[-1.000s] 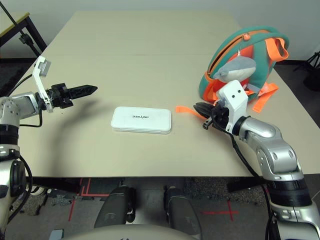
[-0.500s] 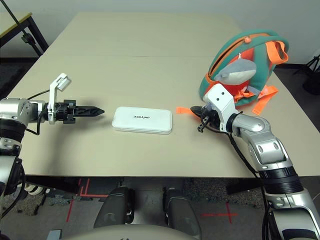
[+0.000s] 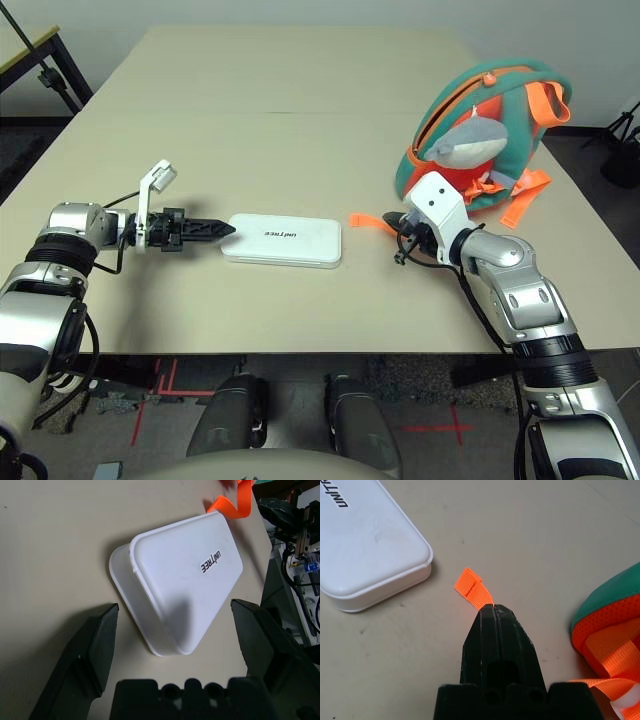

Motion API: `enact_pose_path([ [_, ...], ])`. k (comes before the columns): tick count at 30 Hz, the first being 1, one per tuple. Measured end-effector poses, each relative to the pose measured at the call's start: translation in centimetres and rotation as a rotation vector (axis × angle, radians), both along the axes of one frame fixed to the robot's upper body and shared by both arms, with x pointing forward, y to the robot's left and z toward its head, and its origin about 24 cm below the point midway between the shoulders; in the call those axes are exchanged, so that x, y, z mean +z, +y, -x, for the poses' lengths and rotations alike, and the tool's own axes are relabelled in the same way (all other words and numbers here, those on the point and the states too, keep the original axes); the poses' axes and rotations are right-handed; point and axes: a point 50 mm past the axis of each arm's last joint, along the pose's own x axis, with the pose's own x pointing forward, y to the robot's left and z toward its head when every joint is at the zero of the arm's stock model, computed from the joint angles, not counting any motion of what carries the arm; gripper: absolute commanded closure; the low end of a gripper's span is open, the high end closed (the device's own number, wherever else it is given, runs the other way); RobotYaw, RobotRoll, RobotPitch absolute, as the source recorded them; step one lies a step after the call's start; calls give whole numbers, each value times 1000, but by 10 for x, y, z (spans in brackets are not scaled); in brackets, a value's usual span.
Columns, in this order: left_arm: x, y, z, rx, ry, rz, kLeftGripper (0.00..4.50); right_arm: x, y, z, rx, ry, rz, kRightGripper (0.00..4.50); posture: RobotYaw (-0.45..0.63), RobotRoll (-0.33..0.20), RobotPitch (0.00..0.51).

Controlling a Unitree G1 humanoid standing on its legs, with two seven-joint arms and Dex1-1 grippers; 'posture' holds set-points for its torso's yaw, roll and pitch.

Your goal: Put the pencil case into the backpack and zip it.

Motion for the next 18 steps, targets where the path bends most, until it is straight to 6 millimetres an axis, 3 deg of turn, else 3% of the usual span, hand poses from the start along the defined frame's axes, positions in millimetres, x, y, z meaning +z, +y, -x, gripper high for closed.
enact_pose_path([
  [8,-2,2,0,26,5,11,0,-4,2,1,17,16,30,4477,99,0,100],
  [18,-2,3,0,32,3,16,0,-29,15,7,98,101,120,4477,109,0,100],
])
